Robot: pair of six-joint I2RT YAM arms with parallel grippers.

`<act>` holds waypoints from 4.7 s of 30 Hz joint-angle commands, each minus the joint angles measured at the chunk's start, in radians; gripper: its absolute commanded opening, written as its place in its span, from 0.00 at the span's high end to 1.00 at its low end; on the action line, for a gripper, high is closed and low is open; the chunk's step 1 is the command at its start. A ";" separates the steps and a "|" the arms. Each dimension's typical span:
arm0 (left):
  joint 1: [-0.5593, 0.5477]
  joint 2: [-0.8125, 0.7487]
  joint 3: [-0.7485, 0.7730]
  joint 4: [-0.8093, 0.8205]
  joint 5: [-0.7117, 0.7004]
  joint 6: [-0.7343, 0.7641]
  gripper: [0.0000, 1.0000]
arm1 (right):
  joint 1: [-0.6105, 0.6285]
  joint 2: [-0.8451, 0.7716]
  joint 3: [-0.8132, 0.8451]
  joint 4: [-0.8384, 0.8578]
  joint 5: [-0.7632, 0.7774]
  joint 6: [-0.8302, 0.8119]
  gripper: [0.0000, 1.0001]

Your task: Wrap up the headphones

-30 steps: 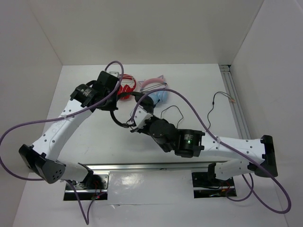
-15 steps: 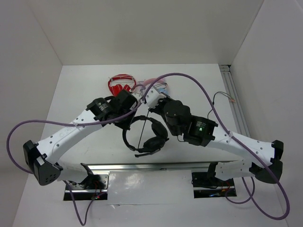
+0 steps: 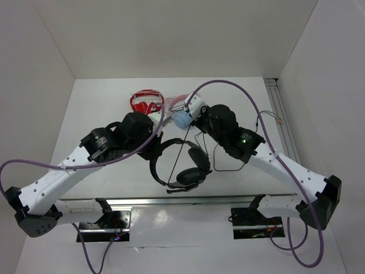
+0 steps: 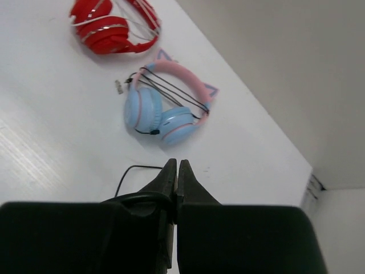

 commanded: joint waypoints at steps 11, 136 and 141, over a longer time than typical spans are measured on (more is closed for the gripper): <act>-0.011 -0.071 0.338 -0.072 -0.045 -0.054 1.00 | -0.244 0.053 -0.147 0.455 -0.922 0.409 0.99; 0.024 0.129 0.549 -0.397 -0.367 -0.201 1.00 | -0.115 0.842 -0.279 1.557 -1.222 1.039 0.47; 0.107 0.138 0.651 -0.428 -0.485 -0.249 1.00 | -0.097 0.945 -0.313 1.646 -1.189 1.066 0.45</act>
